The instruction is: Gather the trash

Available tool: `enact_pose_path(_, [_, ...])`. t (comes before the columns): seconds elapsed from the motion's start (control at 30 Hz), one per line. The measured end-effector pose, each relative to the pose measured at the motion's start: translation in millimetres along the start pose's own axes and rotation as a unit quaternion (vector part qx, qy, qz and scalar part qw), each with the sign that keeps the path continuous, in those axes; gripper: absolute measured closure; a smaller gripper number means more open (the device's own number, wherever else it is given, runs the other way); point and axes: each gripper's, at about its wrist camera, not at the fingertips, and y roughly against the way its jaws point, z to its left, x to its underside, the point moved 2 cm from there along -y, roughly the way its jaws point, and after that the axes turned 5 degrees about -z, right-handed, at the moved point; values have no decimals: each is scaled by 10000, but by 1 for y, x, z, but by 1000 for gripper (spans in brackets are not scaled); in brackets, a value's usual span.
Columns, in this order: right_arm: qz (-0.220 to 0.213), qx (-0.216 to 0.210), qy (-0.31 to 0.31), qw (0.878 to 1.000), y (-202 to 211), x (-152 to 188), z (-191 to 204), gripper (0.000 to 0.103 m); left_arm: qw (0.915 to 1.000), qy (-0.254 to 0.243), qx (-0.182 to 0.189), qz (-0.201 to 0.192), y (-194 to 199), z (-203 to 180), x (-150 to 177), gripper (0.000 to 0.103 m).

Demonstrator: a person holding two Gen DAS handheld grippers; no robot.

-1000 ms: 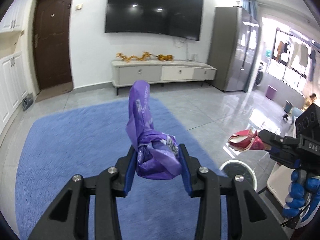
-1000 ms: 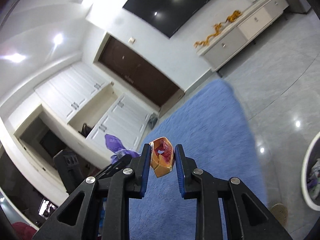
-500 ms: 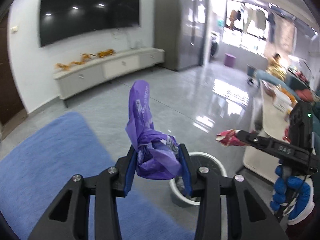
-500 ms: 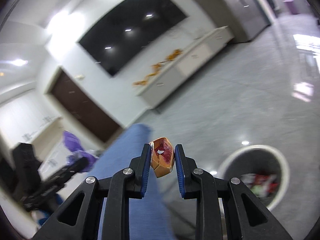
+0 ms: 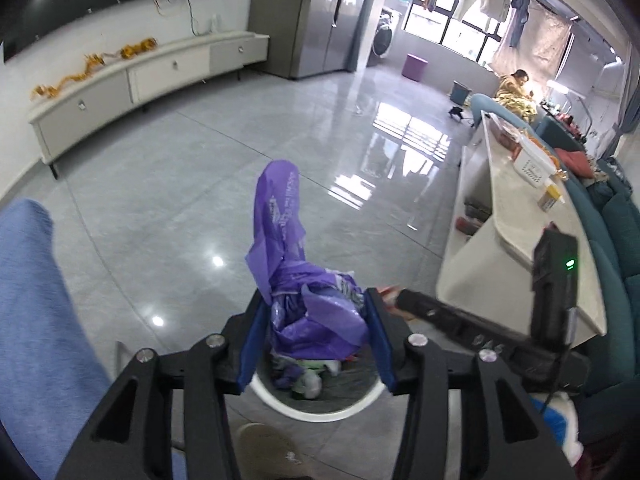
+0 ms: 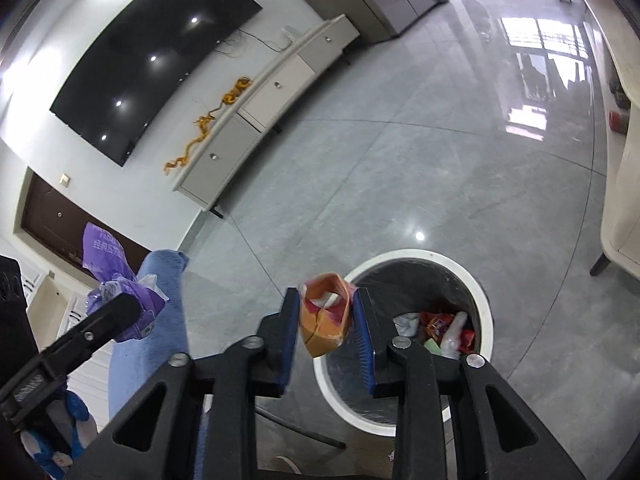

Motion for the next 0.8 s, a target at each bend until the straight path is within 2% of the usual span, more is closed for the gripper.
enact_pose_path(0.07, [20, 114, -23, 9999, 0, 2, -8, 59, 10000, 33, 57, 7, -5, -6, 0, 41])
enact_pose_path(0.2, [33, 212, -2, 9998, -1, 4, -11, 56, 9999, 86, 89, 23, -8, -6, 0, 40])
enact_pose_path(0.43, [-134, 369, 187, 9991, 14, 5, 2, 53, 9995, 285, -129, -95, 13, 8, 8, 40])
enact_pose_path(0.5, [-222, 422, 288, 9984, 22, 5, 13, 49, 9989, 296, -295, -229, 26, 14, 9, 40])
enact_pose_path(0.57, [-311, 445, 450, 9975, 30, 7, 26, 43, 9970, 271, -612, -389, 45, 22, 13, 39])
enact_pose_path(0.63, [-374, 422, 652, 9963, 37, 10, 44, 42, 9943, 313, -834, -583, 67, 33, 16, 39])
enact_pose_path(0.73, [-429, 355, 884, 9945, 45, 15, 69, 38, 9873, 469, -1233, -881, 104, 54, 25, 31])
enact_pose_path(0.8, [-464, 290, 1069, 9928, 48, 21, 87, 35, 9813, 549, -1527, -1032, 126, 68, 32, 30])
